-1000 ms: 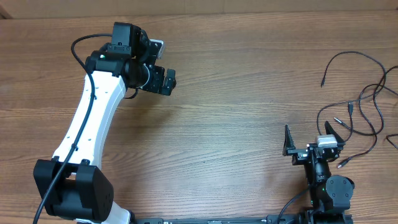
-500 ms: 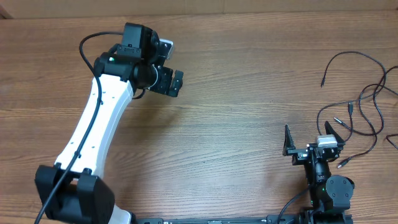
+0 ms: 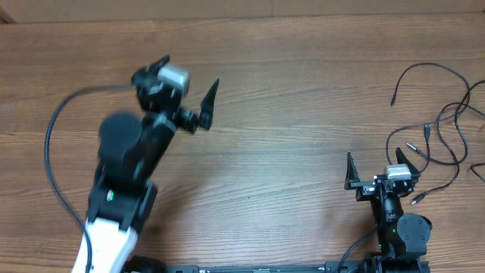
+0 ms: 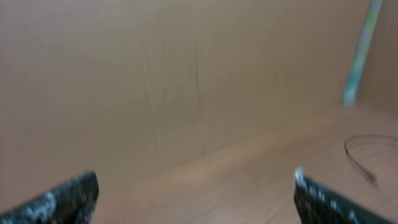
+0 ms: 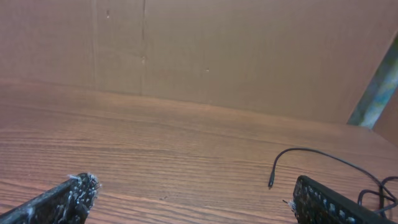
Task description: Untangle cables
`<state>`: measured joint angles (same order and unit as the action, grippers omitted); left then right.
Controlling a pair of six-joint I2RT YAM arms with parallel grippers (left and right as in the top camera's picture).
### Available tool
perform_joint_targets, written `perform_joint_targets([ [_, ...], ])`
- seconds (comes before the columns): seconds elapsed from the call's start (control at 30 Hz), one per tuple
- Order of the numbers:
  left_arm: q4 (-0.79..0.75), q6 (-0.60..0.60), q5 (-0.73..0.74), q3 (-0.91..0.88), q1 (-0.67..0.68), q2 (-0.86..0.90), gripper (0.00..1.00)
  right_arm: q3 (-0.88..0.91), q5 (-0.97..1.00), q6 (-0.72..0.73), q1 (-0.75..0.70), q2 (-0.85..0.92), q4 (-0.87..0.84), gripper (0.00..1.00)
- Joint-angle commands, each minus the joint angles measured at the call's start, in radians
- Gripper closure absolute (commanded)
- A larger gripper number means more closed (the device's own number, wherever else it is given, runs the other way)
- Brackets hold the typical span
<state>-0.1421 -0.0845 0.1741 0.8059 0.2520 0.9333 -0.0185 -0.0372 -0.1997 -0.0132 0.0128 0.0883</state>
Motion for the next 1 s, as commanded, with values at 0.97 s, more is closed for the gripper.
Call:
perform_joint_targets([
  [0.97, 0.211, 0.13, -0.055, -0.801, -0.28, -0.93, 0.0, 0.01, -0.002, -0.004, -0.005, -0.01, -0.006, 0.0],
])
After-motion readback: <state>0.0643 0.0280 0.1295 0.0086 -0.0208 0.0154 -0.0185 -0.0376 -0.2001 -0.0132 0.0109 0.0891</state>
